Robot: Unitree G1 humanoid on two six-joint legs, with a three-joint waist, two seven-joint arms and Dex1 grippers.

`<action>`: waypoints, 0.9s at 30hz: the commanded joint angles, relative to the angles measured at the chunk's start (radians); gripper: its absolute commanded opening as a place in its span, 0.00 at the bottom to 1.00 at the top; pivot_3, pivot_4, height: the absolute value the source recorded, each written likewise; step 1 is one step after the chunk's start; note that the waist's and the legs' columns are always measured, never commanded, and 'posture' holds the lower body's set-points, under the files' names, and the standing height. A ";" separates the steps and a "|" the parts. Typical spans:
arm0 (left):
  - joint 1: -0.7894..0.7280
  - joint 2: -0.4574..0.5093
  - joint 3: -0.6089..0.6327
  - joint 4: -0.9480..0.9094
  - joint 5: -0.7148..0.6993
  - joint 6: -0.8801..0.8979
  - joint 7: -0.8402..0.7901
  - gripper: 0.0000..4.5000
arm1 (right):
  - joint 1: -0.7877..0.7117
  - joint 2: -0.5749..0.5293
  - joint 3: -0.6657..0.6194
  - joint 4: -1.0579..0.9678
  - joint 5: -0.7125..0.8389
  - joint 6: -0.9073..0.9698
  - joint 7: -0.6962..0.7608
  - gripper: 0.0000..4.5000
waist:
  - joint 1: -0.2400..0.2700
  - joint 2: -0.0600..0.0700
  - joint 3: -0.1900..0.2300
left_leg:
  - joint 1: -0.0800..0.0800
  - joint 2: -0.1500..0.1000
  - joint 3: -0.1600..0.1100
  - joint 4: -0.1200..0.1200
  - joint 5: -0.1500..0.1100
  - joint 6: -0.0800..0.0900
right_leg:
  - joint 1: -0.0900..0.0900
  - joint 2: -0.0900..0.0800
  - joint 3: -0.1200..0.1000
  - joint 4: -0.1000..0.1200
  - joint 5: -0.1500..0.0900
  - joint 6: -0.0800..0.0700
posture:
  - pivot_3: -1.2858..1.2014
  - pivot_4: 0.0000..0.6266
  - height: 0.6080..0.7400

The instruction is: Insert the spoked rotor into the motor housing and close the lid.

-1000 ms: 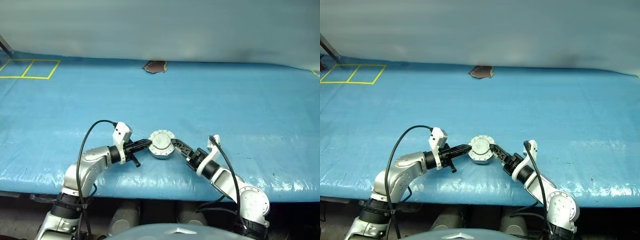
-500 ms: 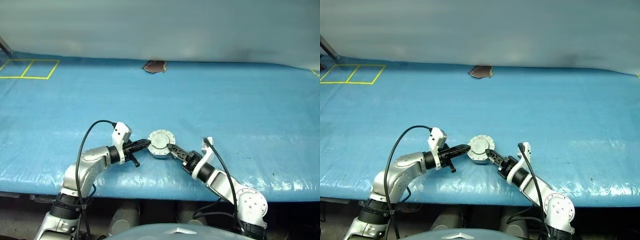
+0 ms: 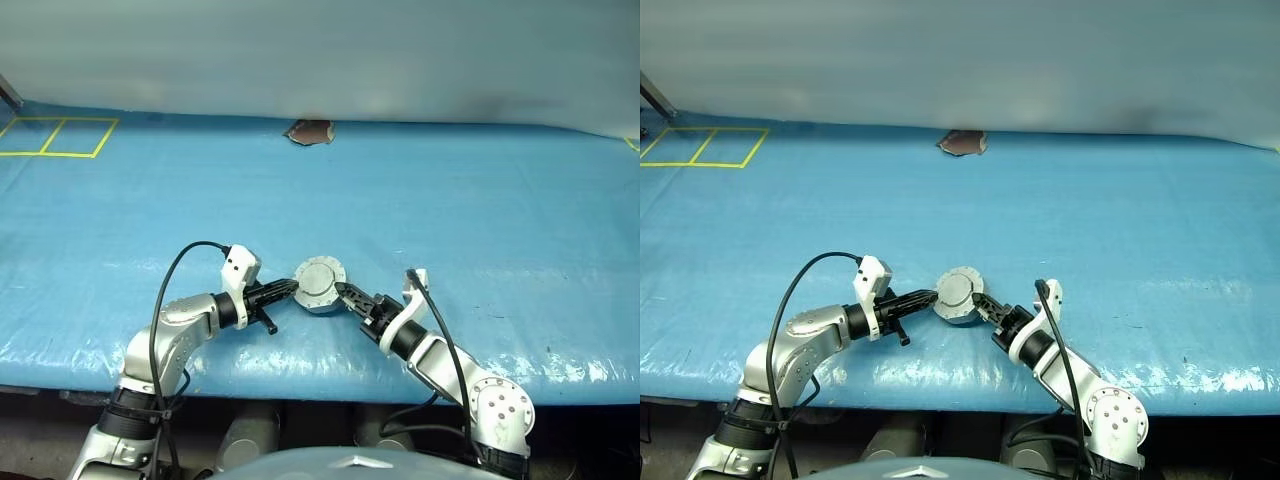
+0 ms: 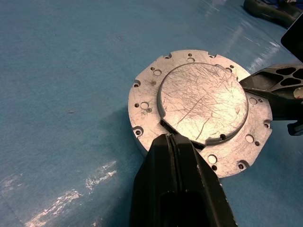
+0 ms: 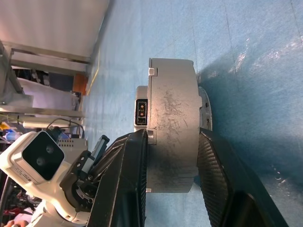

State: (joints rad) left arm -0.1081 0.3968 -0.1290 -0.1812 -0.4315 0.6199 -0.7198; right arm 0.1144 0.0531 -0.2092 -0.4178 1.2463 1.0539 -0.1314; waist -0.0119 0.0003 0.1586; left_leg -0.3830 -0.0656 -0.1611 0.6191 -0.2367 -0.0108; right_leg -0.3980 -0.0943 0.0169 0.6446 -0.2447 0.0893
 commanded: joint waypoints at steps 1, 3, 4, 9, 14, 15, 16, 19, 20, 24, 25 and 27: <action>0.001 -0.004 -0.020 0.002 0.013 0.004 0.004 0.00 | 0.005 -0.016 0.039 -0.036 0.023 -0.009 -0.013 0.26 | 0.001 0.000 0.000 | 0.000 0.000 0.000 0.000 0.000 0.000 | 0.000 0.000 0.000 0.000 0.000 0.000 | 0.52 0.24 1.00; 0.001 -0.013 -0.005 0.004 -0.001 0.005 0.007 0.00 | 0.007 -0.012 0.042 -0.030 0.031 -0.031 -0.003 0.26 | 0.001 0.000 0.000 | 0.000 0.000 0.000 0.000 0.000 0.000 | 0.000 0.000 0.000 0.000 0.000 0.001 | 0.52 0.24 1.00; -0.001 -0.037 0.030 0.004 -0.042 0.016 0.014 0.00 | 0.006 -0.001 0.037 -0.017 0.043 -0.052 0.021 0.26 | 0.000 0.000 0.000 | 0.000 0.000 0.000 0.000 0.000 0.000 | 0.000 0.000 0.000 0.000 0.000 0.001 | 0.52 0.24 1.00; -0.019 -0.143 0.212 0.001 -0.246 0.079 0.047 0.00 | -0.022 0.068 0.004 -0.007 0.179 -0.163 0.094 0.26 | -0.006 0.000 0.002 | -0.007 0.001 0.000 0.002 0.000 0.000 | -0.003 0.001 0.000 0.000 0.001 0.001 | 0.52 0.24 1.00; -0.025 -0.195 0.308 0.018 -0.336 0.083 0.102 0.00 | -0.062 0.091 0.008 -0.016 0.279 -0.270 0.105 0.26 | -0.023 0.000 0.002 | -0.015 0.001 0.001 0.004 0.001 -0.001 | -0.011 0.002 0.000 0.001 0.006 -0.007 | 0.52 0.24 1.00; -0.027 -0.212 0.328 0.022 -0.364 0.083 0.111 0.00 | -0.075 0.090 0.014 -0.022 0.293 -0.291 0.105 0.26 | -0.024 0.000 0.002 | -0.015 0.001 0.001 0.004 0.001 -0.001 | -0.011 0.002 0.000 0.001 0.006 -0.007 | 0.52 0.24 1.00; -0.027 -0.232 0.352 0.025 -0.404 0.091 0.120 0.04 | -0.090 0.088 0.021 -0.026 0.300 -0.310 0.104 0.26 | -0.024 0.000 0.002 | -0.015 0.001 0.001 0.004 0.001 -0.001 | -0.011 0.002 0.000 0.001 0.006 -0.007 | 0.52 0.24 1.00; -0.026 -0.274 0.395 0.025 -0.502 0.119 0.128 0.21 | -0.121 0.077 0.044 -0.029 0.308 -0.349 0.102 0.26 | -0.024 0.000 0.002 | -0.015 0.001 0.001 0.006 0.001 -0.001 | -0.011 0.002 0.000 0.001 0.007 -0.007 | 0.52 0.24 1.00; -0.027 -0.283 0.404 0.025 -0.533 0.131 0.133 0.29 | -0.125 0.071 0.050 -0.027 0.309 -0.357 0.107 0.26 | -0.024 0.000 0.002 | -0.015 0.001 0.001 0.006 0.001 -0.001 | -0.011 0.002 0.000 0.001 0.007 -0.007 | 0.52 0.24 1.00; -0.024 -0.307 0.414 0.016 -0.660 0.202 0.149 0.59 | -0.128 0.031 0.060 0.001 0.325 -0.364 0.156 0.26 | -0.025 0.000 0.002 | -0.015 0.000 0.001 0.007 0.001 -0.001 | -0.010 0.003 0.000 0.002 0.007 -0.007 | 0.52 0.24 1.00; -0.021 -0.311 0.410 0.011 -0.689 0.222 0.154 0.66 | -0.126 0.021 0.058 0.012 0.328 -0.362 0.170 0.26 | -0.025 0.000 0.002 | -0.015 0.000 0.001 0.007 0.001 -0.001 | -0.010 0.003 0.000 0.002 0.007 -0.007 | 0.52 0.24 1.00; -0.018 -0.314 0.395 0.005 -0.728 0.255 0.165 0.82 | -0.125 0.000 0.050 0.038 0.332 -0.352 0.205 0.26 | -0.024 0.000 0.002 | -0.015 -0.002 0.002 0.008 0.001 -0.001 | -0.010 0.003 0.001 0.002 0.007 -0.007 | 0.52 0.24 1.00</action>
State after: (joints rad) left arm -0.1275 0.0853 0.2725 -0.1440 -1.1045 0.8456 -0.5624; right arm 0.0077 0.0597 -0.1630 -0.3564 1.5239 0.7024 0.0076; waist -0.0363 0.0006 0.1610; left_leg -0.3977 -0.0687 -0.1594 0.6274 -0.2358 -0.0115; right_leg -0.4077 -0.0910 0.0178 0.6468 -0.2374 0.0828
